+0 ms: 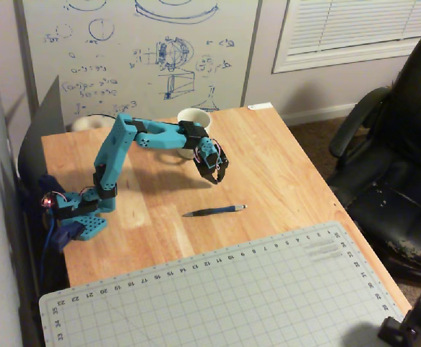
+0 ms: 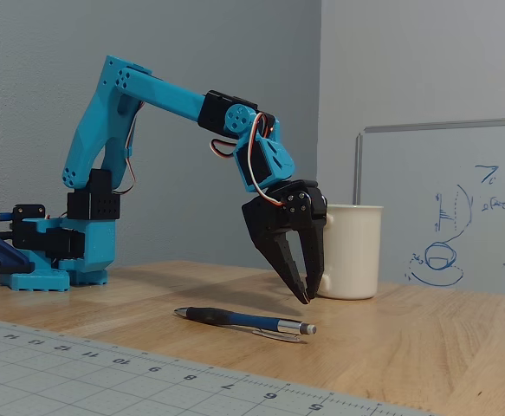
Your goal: Touch the pen.
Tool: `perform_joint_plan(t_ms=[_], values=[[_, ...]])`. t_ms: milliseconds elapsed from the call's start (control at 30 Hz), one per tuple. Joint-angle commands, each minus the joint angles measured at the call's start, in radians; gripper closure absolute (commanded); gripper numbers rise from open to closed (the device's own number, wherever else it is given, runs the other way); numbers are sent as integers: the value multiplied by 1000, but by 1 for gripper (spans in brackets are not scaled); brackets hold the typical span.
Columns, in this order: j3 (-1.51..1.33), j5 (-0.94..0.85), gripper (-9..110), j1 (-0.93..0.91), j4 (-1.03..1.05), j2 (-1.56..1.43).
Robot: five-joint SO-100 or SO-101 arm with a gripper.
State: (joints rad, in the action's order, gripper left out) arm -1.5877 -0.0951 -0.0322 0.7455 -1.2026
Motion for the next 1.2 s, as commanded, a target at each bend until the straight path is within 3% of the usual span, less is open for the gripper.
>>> perform_joint_plan(t_ms=[0, 900, 1167], values=[[-1554, -8, 101, -2, 419, -2152], [-1551, -8, 101, -2, 411, -2149], [-1419, 6, 101, -2, 407, -2085]])
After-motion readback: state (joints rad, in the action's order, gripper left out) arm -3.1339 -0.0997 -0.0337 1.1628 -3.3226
